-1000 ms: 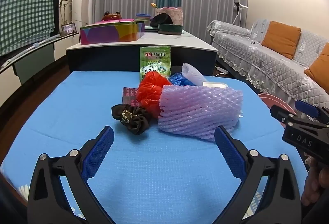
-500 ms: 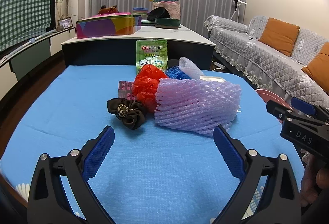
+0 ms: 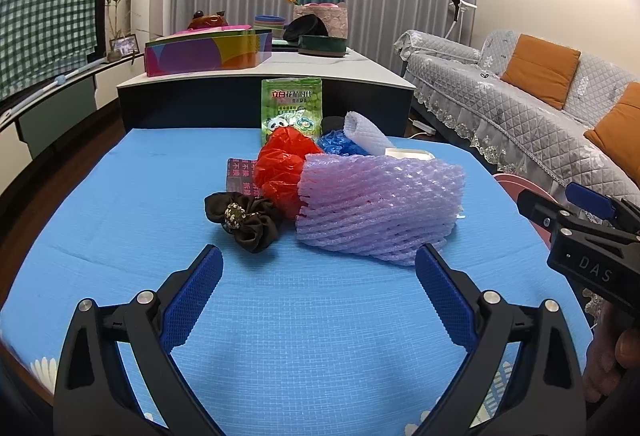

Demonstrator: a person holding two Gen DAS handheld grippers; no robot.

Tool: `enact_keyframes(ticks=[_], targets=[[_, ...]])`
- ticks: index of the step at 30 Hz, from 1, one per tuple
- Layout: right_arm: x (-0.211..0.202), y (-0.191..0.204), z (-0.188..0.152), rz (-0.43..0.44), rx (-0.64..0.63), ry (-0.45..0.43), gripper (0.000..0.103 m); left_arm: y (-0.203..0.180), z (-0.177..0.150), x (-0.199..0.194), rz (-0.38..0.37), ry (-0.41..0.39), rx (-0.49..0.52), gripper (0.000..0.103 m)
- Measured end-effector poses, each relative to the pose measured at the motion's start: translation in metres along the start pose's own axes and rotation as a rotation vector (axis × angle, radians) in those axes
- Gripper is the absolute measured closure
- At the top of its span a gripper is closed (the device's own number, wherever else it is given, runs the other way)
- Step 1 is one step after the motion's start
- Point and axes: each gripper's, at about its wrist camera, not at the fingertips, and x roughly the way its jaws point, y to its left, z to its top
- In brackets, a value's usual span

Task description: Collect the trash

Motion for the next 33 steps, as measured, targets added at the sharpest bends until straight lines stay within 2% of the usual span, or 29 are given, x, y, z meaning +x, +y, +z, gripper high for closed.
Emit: enact_keyframes(ticks=[33], targets=[[-0.0008, 0.0007, 0.0, -0.004, -0.006, -0.002, 0.026, 0.0012, -0.001, -0.0008, 0.0, -0.005, -0.009, 0.009]])
